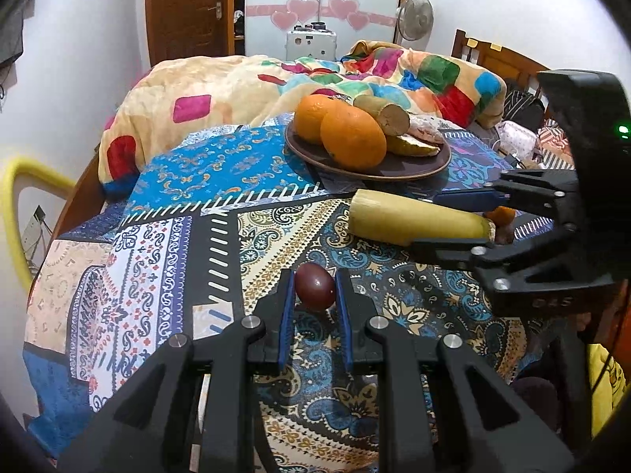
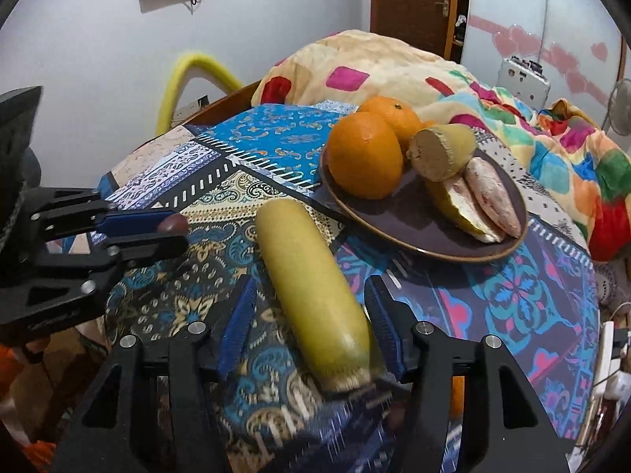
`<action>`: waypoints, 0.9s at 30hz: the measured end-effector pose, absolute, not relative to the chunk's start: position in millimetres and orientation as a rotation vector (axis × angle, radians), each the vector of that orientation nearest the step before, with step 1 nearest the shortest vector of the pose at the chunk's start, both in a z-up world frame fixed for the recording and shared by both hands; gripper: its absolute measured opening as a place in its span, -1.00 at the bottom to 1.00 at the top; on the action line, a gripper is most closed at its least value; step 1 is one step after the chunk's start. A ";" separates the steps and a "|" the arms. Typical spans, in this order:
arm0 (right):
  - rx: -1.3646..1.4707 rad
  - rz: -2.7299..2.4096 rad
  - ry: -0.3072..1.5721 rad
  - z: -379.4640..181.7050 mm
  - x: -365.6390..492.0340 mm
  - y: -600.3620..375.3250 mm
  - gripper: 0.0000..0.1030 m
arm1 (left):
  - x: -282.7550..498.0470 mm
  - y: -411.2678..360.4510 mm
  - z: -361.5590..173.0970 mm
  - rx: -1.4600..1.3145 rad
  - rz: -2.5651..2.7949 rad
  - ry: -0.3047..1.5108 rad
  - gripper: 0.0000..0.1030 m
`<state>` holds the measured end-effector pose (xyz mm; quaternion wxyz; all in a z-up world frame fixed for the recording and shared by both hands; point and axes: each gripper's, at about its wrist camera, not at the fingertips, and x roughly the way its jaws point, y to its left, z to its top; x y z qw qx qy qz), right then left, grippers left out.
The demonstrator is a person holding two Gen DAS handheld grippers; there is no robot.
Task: Organize fruits
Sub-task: 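Grasp the second yellow gourd with the right tool while the left tool holds the date, then carry the date with the left tool while the right tool carries the gourd onto the plate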
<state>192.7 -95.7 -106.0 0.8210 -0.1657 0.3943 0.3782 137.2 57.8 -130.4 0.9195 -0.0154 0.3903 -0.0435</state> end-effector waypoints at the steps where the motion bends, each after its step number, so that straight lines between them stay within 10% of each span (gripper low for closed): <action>1: -0.356 0.805 0.842 -107.5 194.1 -92.1 0.04 | 137.8 58.6 -130.3 -0.032 -0.086 0.801 -0.62; 27: -0.224 0.751 0.817 -90.0 187.3 -114.3 -0.32 | 134.8 60.0 -110.3 -0.058 -0.078 0.749 -0.62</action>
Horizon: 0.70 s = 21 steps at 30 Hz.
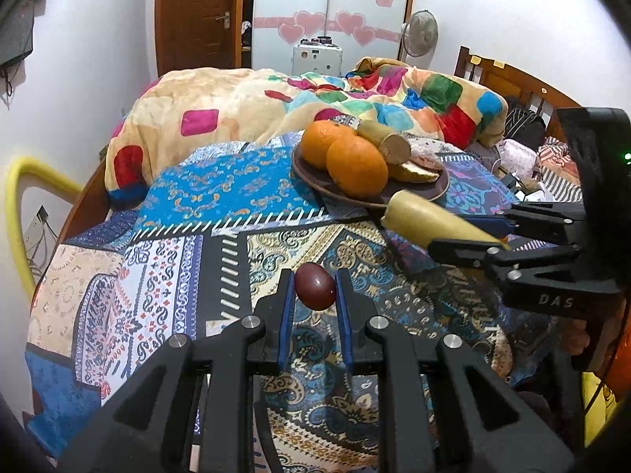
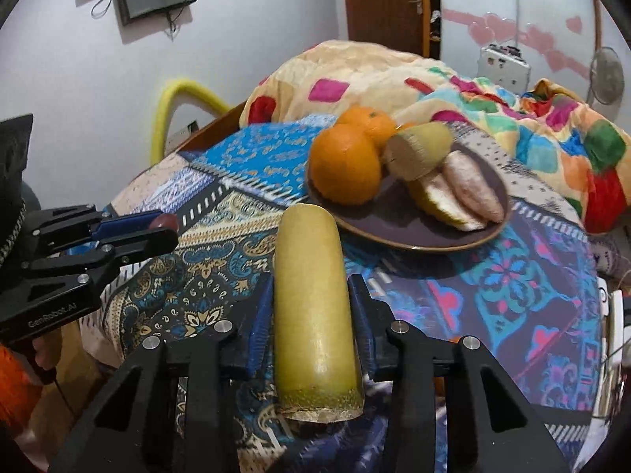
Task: Organize fruits
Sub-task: 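Carry the date with the left tool while the right tool carries the gourd onto the plate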
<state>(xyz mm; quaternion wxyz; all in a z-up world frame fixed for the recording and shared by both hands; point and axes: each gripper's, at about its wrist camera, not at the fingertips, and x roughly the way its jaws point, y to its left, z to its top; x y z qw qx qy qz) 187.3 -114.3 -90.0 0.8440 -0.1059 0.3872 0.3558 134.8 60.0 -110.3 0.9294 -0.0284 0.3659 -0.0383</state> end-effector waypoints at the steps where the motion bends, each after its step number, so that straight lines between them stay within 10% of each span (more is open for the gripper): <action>1: -0.216 0.745 0.809 -86.8 187.2 -116.9 -0.32 | 134.9 58.9 -109.0 -0.056 -0.080 0.746 -0.62; 21: -0.155 0.606 0.661 -36.4 225.6 -150.6 -0.32 | 189.2 23.4 -57.3 0.022 -0.114 0.642 -0.62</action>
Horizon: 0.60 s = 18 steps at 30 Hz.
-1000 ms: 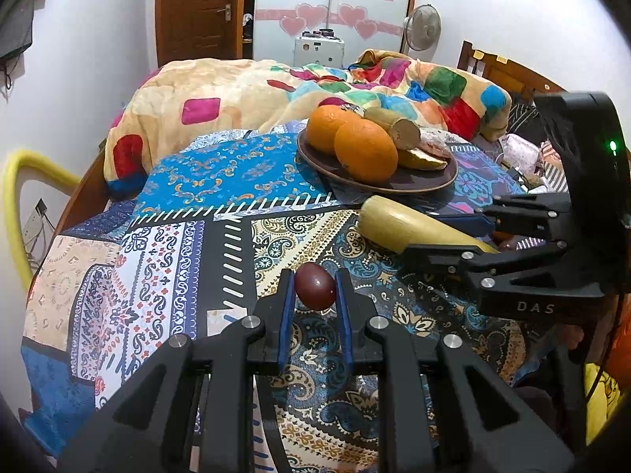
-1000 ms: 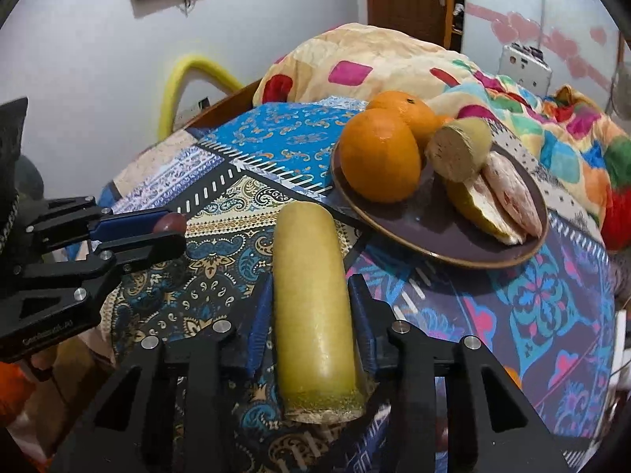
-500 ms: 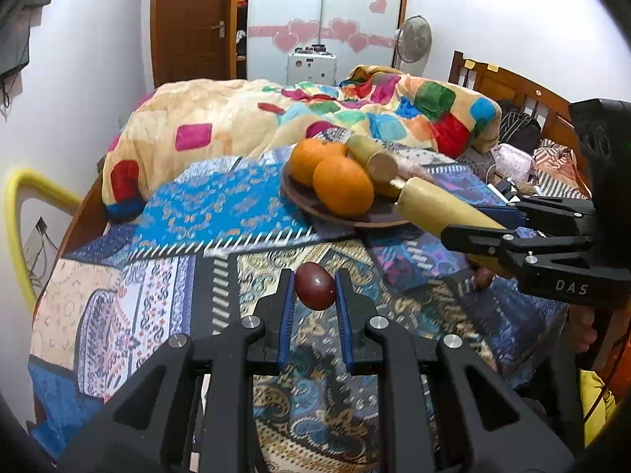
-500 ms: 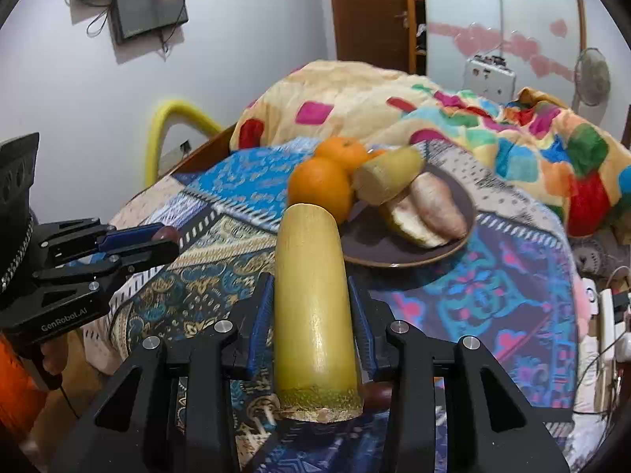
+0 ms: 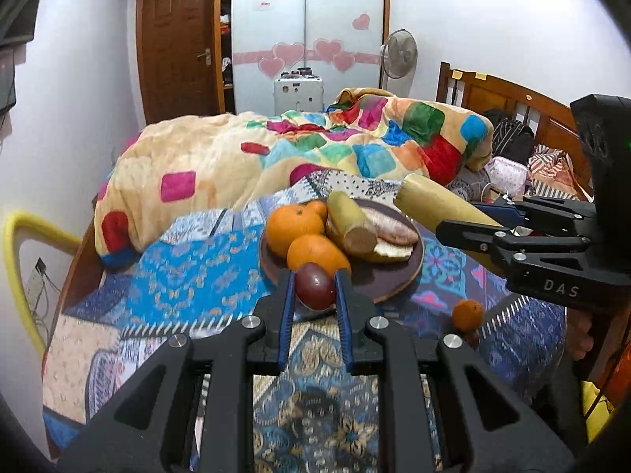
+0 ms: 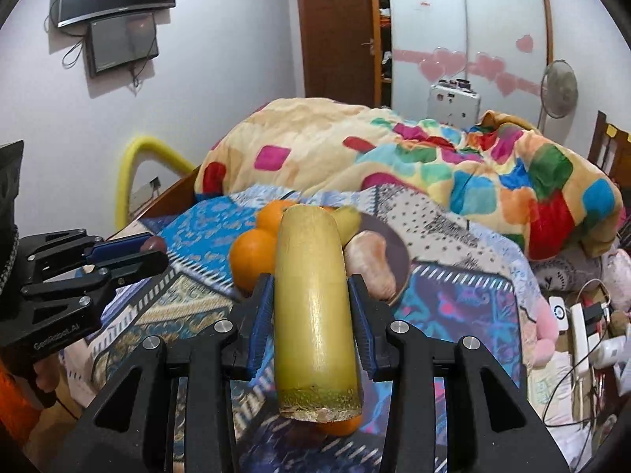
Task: Organize fruits
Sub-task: 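Carry the date with the left tool while the right tool carries the gourd onto the plate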
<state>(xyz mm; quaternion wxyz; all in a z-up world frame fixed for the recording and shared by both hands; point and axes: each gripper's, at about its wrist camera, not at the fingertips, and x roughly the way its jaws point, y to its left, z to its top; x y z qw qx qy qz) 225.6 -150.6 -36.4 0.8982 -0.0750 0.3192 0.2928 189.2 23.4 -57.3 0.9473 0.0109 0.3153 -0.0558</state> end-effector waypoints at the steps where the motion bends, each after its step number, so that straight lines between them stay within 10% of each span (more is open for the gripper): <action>1: -0.150 0.602 0.660 -35.7 229.3 -151.0 -0.32 | 192.8 22.5 -56.1 0.023 -0.115 0.640 -0.62; 18: -0.084 0.577 0.730 -54.3 292.3 -138.1 -0.33 | 265.8 6.1 -66.4 0.081 -0.099 0.686 -0.62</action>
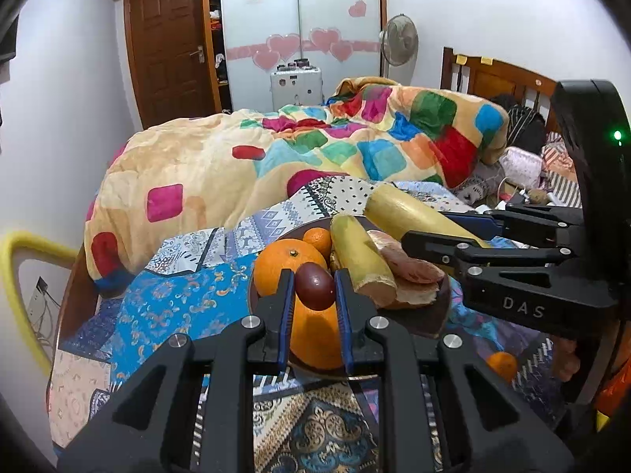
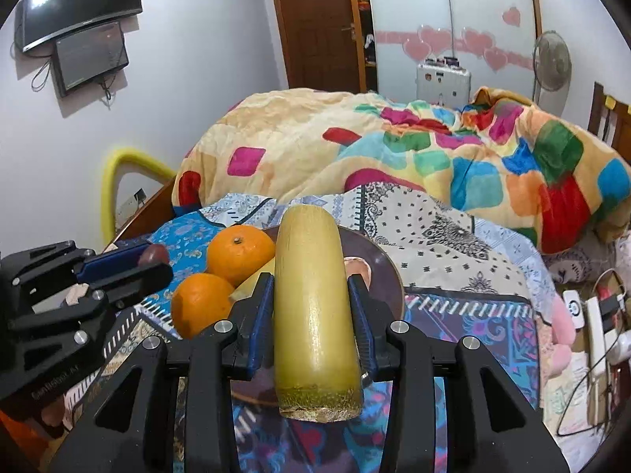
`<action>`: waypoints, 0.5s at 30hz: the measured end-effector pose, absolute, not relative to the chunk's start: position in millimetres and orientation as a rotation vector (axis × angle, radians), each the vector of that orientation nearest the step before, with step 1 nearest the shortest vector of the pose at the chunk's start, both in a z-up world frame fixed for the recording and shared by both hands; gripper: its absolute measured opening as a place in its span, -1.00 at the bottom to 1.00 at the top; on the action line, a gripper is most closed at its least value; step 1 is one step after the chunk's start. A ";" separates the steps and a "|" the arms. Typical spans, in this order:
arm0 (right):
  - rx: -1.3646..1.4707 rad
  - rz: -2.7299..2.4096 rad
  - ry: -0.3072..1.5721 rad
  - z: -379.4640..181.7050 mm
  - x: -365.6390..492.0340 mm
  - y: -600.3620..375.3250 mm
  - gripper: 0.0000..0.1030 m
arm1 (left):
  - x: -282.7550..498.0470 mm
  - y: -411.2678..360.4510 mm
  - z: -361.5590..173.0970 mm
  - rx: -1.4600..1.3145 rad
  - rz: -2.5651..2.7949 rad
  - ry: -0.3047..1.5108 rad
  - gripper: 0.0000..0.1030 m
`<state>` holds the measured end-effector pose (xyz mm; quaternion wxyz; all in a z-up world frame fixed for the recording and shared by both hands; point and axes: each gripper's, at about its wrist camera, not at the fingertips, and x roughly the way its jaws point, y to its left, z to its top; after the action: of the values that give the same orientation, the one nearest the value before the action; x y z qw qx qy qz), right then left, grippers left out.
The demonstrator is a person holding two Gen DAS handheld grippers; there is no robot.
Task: Organize fruits
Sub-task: 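Carry the date with the left tool while the right tool carries the gourd onto the plate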
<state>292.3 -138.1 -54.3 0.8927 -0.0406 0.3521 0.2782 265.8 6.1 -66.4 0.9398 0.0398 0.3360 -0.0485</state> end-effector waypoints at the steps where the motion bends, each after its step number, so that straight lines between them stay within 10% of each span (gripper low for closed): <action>1: -0.084 0.584 0.739 -56.4 295.3 -136.4 -0.33 | 269.8 5.4 -68.5 0.088 -0.094 0.693 -0.62; 15: -0.124 0.642 0.786 -69.2 308.5 -126.0 -0.33 | 304.1 6.6 -82.5 0.097 -0.101 0.768 -0.62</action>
<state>308.5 -126.0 -69.2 0.8722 -0.0592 0.3760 0.3071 304.1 6.6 -82.5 0.9249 0.0470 0.3742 -0.0493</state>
